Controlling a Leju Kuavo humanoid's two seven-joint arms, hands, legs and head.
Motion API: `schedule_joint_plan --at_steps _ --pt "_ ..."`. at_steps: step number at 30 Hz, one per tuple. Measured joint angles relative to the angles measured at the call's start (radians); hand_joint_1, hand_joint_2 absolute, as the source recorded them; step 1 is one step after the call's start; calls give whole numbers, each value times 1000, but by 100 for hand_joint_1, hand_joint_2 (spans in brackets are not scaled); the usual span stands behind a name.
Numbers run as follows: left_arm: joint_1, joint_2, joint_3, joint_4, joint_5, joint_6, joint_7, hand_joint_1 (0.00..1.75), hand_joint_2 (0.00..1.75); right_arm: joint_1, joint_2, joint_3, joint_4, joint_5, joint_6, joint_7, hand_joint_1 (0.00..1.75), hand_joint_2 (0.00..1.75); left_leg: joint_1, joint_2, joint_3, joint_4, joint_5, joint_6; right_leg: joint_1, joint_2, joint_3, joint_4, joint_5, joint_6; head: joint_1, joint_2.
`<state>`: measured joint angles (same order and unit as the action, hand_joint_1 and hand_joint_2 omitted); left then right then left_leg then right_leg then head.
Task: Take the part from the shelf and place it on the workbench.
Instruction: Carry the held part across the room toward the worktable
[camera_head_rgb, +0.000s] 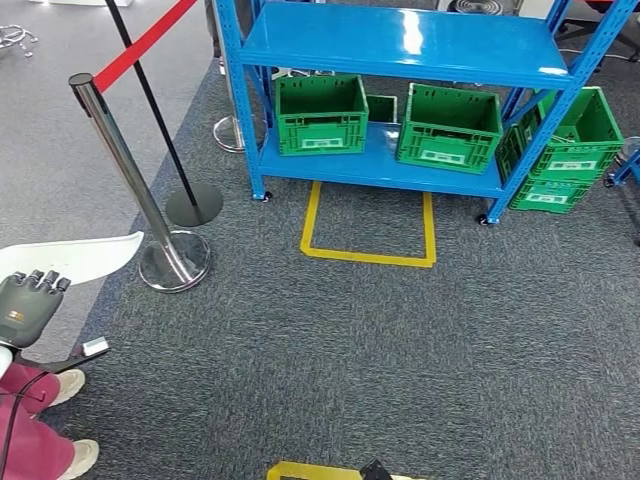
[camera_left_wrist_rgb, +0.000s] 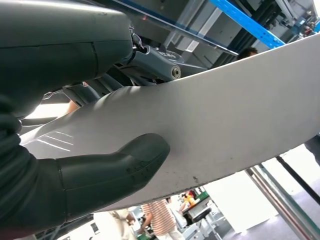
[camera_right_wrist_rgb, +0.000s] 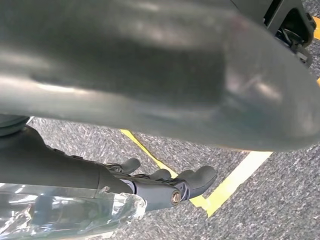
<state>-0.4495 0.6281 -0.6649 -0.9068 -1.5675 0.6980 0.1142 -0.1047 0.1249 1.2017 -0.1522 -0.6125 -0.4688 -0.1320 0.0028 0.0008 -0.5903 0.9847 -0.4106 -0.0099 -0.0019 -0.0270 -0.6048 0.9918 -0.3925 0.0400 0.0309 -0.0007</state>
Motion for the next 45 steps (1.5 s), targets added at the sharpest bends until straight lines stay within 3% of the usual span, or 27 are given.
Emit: schedule_joint_plan --at_steps 3,4,5,8,9,10,11,13,15,16,18,20,22,24,25,27,29,30,31,33,35,38,39,40,41,43,45 --pt "-4 4 0 3 0 0 -1 175 175 -1 0 2 0 1 -3 0 0 0 1 -6 0 -8 8 13 -1 -5 -3 2 -2 9 0 0" --pt "-6 5 1 3 0 0 -1 175 175 -2 0 2 0 1 -3 0 0 0 5 -9 1 -13 12 17 -1 -1 -11 18 -16 11 0 0" --pt "-8 6 1 4 0 0 -1 175 175 -2 0 2 0 1 -4 0 0 0 8 -14 2 -18 17 21 -1 4 -27 53 -42 14 1 0" --pt "-11 2 -2 8 0 0 -1 175 175 -1 0 2 0 1 -4 1 0 0 12 -34 -4 -19 23 22 -3 21 -106 245 -142 17 1 0" --pt "-10 0 -4 10 0 0 -2 175 175 0 0 2 0 1 -4 1 0 0 12 -43 -7 -18 26 19 -3 23 -119 282 -153 17 1 0" --pt "-10 0 -6 12 0 0 -2 175 175 0 0 2 0 0 -4 1 0 0 13 -53 -10 -18 28 16 -4 24 -114 281 -145 16 1 0" --pt "-9 -1 -7 13 0 0 -2 175 175 0 0 2 0 0 -4 2 0 0 15 -63 -11 -18 30 12 -5 28 -89 241 -122 15 1 0" --pt "-11 0 -8 16 0 0 -2 175 175 -1 0 2 0 0 -3 2 0 0 17 -85 -15 -15 33 1 -13 76 -10 107 -74 15 1 0" --pt "-15 -1 -7 18 0 0 -3 175 175 -1 0 2 0 -1 -3 1 0 0 19 -106 -24 -11 39 -15 -19 117 36 31 -60 10 0 0" --pt "-16 0 -6 19 0 1 -3 175 175 -1 1 2 0 -1 -3 1 0 0 20 -117 -29 -12 44 -23 -18 118 39 27 -63 4 0 0" --pt "-15 1 -6 21 0 1 -4 175 175 -1 1 2 0 -2 -3 1 0 0 25 -125 -37 -12 49 -34 -15 91 36 31 -58 -12 -1 0" --pt "-18 3 -6 25 0 1 -3 175 175 -1 1 2 0 -4 -3 -1 0 0 23 -79 -62 34 20 -41 -14 64 35 29 -55 -27 -5 0" --pt "-24 -1 -6 28 0 1 -3 175 175 0 1 2 0 -7 -3 -3 0 0 21 -24 -122 160 -47 -45 -10 35 32 29 -54 -37 -9 0" --pt "-23 -6 -6 31 0 1 -3 175 175 3 1 2 0 -9 -2 -3 0 0 22 -12 -172 275 -92 -48 -7 5 29 29 -54 -39 -9 0" --pt "-21 -8 -6 33 0 1 -3 175 175 3 1 2 0 -10 -2 -3 0 0 22 -10 -171 285 -88 -49 -6 -9 28 29 -54 -39 -9 0" --pt "-20 -8 -2 36 0 1 -3 175 175 2 1 2 0 -11 -3 -3 0 0 21 6 -110 192 -37 -47 -5 -35 30 29 -55 -37 -9 0" --pt "-24 -9 7 38 0 1 -3 175 175 2 0 2 0 -12 -3 -5 0 0 16 56 -32 60 2 -41 1 -56 32 30 -59 -30 -9 0" --pt "-26 -10 11 39 0 1 -4 175 175 2 0 2 0 -13 -3 -5 0 0 13 72 -12 21 9 -36 5 -67 34 30 -61 -26 -9 0" --pt "-27 -10 13 40 0 1 -4 175 175 2 0 2 0 -13 -3 -6 0 0 10 77 -7 7 7 -30 9 -77 36 29 -62 -21 -9 0" --pt "-25 -10 17 45 0 2 -5 175 175 2 0 2 0 -13 -3 -8 0 0 9 51 -12 4 10 -16 10 -98 39 25 -65 -12 -8 0" --pt "-25 -10 24 49 0 2 -6 175 175 2 0 2 0 -13 -3 -10 0 0 12 30 -13 1 14 -3 6 -72 27 54 -90 -2 -6 0" --pt "-29 -14 32 53 0 2 -9 175 175 4 0 2 0 -13 -3 -11 0 0 15 -3 -15 1 17 8 2 13 -62 248 -183 4 0 0" --pt "-29 -16 33 55 0 2 -10 175 175 6 0 2 0 -13 -3 -11 0 0 14 -16 -16 1 17 9 2 23 -92 305 -200 4 1 0" --pt "-28 -18 34 56 0 2 -12 175 175 7 0 2 0 -13 -3 -11 0 0 14 -30 -16 1 17 9 2 27 -107 328 -197 3 1 0" --pt "-27 -19 35 58 0 2 -13 175 175 8 -1 2 0 -13 -3 -11 0 0 13 -43 -16 1 17 9 2 30 -102 307 -173 0 0 0" --pt "-28 -19 37 60 0 2 -13 175 175 8 -1 2 0 -12 -3 -11 0 0 15 -68 -15 3 17 7 0 52 -45 173 -100 -4 1 0" --pt "-30 -19 40 61 0 2 -14 175 175 6 -1 2 0 -12 -3 -11 0 0 15 -90 -19 6 19 -2 -5 81 11 59 -61 -7 0 0"
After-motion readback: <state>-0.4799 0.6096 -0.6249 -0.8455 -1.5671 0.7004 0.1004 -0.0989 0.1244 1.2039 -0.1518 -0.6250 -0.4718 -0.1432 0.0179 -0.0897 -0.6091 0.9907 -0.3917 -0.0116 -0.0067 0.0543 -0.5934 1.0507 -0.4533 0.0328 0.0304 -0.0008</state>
